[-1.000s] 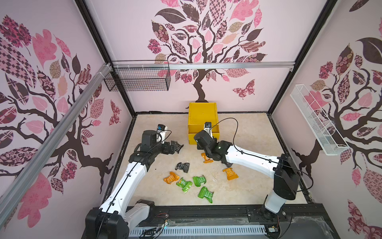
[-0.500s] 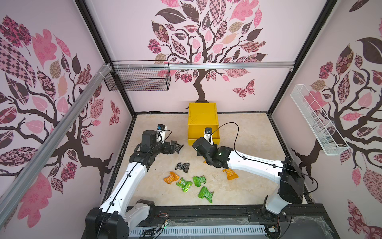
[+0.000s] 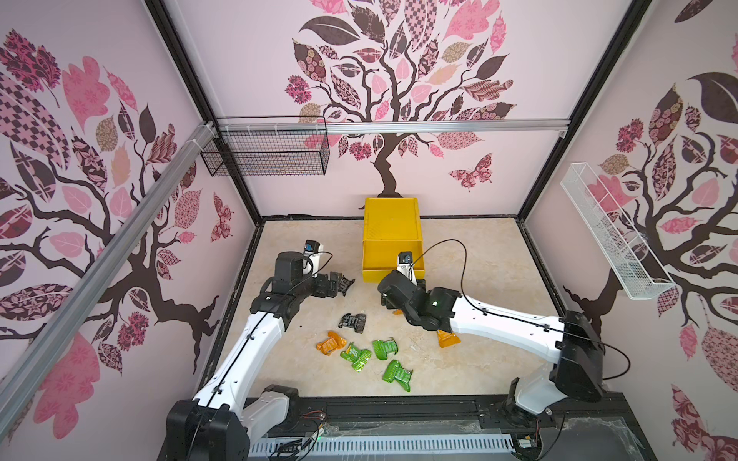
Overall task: Place the cookies into the drawer by color
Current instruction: Open the drawer in the storage box, then pick up the cookie at the center of the board.
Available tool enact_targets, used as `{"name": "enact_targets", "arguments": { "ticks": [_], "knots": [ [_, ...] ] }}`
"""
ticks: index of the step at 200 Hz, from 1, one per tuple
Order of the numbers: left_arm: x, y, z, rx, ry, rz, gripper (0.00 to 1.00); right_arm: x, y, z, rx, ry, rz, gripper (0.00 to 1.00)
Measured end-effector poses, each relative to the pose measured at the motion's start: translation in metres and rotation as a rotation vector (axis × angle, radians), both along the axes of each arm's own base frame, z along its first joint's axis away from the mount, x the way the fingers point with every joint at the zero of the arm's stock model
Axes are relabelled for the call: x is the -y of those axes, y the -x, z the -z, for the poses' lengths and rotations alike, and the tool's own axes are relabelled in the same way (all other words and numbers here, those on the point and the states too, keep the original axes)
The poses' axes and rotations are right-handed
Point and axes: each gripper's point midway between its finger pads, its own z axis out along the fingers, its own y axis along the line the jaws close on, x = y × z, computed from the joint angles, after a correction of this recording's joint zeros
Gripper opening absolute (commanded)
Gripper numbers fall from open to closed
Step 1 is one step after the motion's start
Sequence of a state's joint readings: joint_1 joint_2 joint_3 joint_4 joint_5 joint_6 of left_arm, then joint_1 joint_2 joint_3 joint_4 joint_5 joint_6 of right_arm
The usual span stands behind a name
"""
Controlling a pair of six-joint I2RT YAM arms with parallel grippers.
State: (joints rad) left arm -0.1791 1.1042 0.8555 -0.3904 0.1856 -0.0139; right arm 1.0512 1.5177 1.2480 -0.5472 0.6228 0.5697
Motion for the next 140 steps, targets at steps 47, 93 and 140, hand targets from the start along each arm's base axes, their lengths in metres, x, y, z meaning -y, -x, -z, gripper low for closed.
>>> {"name": "enact_targets", "arguments": {
  "ticks": [47, 93, 140],
  "knots": [
    [-0.002, -0.002, 0.003, -0.011, -0.006, -0.013, 0.97, 0.029, 0.027, -0.044, 0.029, 0.002, -0.116, 0.99],
    [-0.007, -0.009, -0.004, 0.005, -0.045, -0.028, 0.97, 0.061, 0.055, -0.043, 0.046, 0.040, -0.221, 0.99],
    [-0.004, -0.016, 0.021, -0.061, -0.078, 0.002, 0.97, 0.073, 0.055, -0.002, 0.034, 0.208, -0.337, 0.99]
  ]
}}
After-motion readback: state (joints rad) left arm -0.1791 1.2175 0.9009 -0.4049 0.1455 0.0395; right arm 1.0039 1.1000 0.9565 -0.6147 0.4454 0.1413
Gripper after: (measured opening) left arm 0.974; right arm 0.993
